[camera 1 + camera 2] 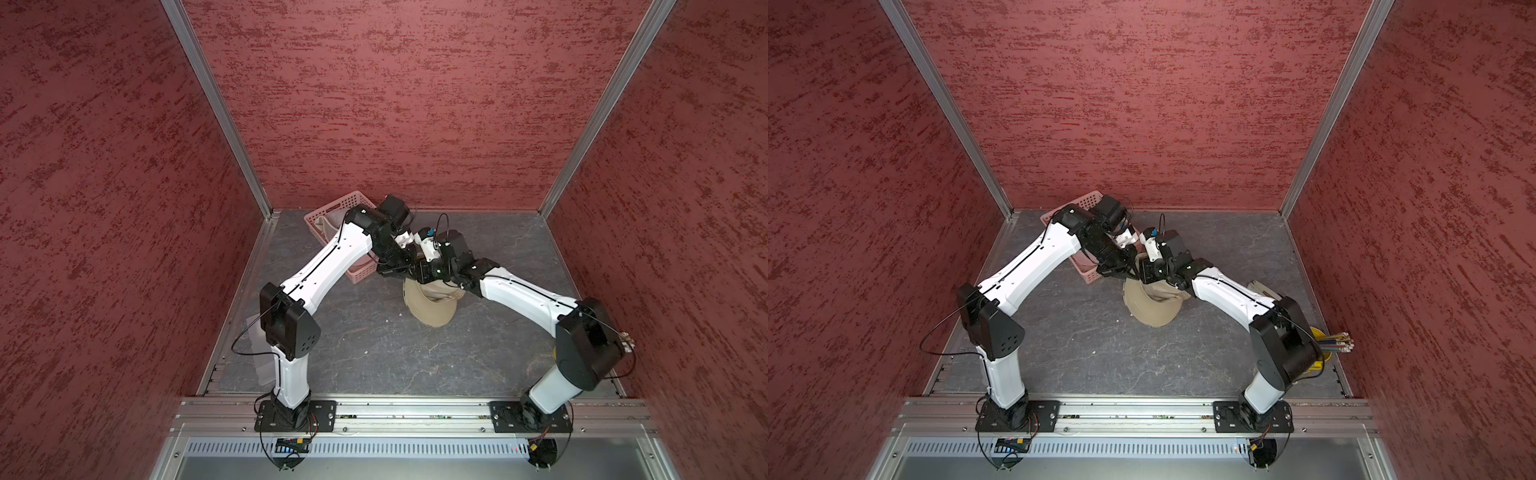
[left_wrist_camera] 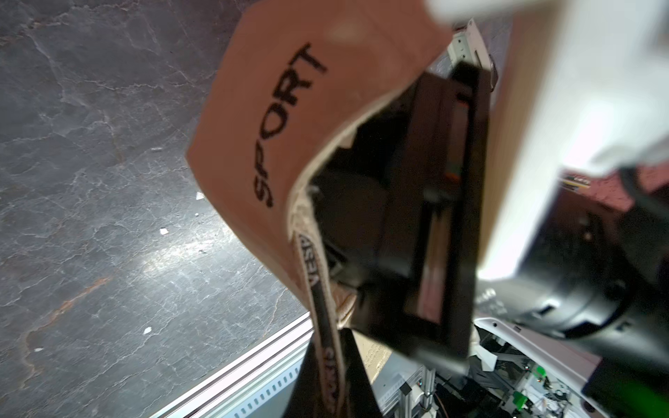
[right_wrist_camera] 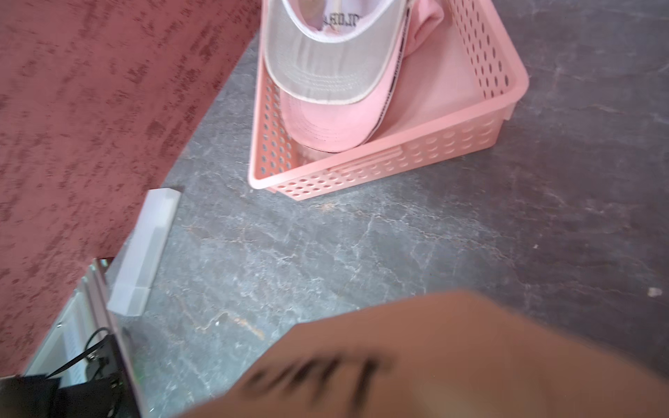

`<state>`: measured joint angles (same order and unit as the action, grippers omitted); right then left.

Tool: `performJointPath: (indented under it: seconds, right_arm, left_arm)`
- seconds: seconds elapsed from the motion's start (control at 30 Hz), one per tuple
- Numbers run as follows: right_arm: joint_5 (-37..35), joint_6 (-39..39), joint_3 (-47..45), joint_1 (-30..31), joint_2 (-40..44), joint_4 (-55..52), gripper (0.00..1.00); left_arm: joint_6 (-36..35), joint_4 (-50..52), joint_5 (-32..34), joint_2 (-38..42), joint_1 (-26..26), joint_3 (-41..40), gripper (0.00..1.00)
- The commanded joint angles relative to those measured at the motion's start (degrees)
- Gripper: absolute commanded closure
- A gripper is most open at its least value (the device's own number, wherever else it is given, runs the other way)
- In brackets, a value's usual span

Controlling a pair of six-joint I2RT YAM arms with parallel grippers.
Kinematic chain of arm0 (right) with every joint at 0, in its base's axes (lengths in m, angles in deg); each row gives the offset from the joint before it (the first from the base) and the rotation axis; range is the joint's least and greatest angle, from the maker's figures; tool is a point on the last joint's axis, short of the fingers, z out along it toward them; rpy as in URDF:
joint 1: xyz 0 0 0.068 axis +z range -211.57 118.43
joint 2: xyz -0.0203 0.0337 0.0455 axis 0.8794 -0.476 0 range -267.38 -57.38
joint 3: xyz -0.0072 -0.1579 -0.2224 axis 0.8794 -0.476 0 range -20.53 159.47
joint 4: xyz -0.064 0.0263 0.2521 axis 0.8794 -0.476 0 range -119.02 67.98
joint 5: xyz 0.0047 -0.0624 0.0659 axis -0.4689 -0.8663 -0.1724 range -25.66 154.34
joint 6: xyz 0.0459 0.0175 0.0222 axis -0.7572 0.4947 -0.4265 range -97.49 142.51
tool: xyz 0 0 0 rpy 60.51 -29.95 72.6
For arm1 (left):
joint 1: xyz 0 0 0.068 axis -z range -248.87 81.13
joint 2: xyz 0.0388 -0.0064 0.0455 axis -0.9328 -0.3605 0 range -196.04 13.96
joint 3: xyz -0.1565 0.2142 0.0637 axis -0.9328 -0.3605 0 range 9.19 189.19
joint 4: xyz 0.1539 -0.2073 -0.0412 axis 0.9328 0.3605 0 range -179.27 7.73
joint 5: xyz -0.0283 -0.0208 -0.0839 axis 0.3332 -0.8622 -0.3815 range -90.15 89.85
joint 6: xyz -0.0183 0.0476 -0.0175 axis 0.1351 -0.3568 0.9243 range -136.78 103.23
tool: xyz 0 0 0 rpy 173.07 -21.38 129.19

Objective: Turn the baseball cap inside out
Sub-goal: Turn over the baseball cap.

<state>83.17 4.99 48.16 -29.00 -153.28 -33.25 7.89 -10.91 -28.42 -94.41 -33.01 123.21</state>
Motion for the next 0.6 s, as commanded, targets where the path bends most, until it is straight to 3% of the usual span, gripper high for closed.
performJointPath:
  seconds: [0.0,0.27,0.57]
  right_arm:
    - [-2.7,-5.0,4.5,-3.2,-1.9,6.6,0.70]
    - [-3.0,-7.6,7.4,-8.4,-3.9,2.9,0.71]
    - [0.6,7.9,0.4,-7.2,4.2,-11.0,0.67]
  left_arm:
    - [-1.0,-0.1,-2.6,0.3,1.8,0.8,1.00]
    - [-0.9,-2.7,-2.1,3.5,0.6,-3.8,1.00]
    - [-2.6,-3.5,-1.5,6.5,-4.8,-6.4,1.00]
